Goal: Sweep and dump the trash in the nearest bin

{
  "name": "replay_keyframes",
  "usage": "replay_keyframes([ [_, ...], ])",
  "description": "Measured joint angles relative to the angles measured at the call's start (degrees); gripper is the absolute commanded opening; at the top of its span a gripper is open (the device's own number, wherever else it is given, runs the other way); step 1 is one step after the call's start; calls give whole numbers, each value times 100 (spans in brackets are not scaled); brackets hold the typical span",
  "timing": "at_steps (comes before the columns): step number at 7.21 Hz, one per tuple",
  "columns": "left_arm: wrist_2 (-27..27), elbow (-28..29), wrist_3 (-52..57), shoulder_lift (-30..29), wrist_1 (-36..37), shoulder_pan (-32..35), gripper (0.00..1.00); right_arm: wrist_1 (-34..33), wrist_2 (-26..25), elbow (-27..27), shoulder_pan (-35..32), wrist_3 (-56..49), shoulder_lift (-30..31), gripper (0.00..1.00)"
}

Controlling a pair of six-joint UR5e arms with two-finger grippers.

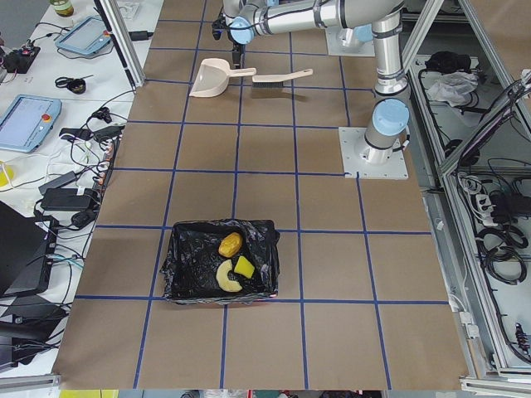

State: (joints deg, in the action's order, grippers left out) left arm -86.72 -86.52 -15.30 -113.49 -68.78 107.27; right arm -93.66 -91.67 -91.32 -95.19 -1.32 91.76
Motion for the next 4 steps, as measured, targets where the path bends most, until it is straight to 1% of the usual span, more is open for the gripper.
replay_keyframes([
  [2,-6,13,291,330,-4,-914,100,-3,0,0,0,0,0,100],
  [4,-42,75,1250,809,-461,-2090,100,-2,0,0,0,0,1,100],
])
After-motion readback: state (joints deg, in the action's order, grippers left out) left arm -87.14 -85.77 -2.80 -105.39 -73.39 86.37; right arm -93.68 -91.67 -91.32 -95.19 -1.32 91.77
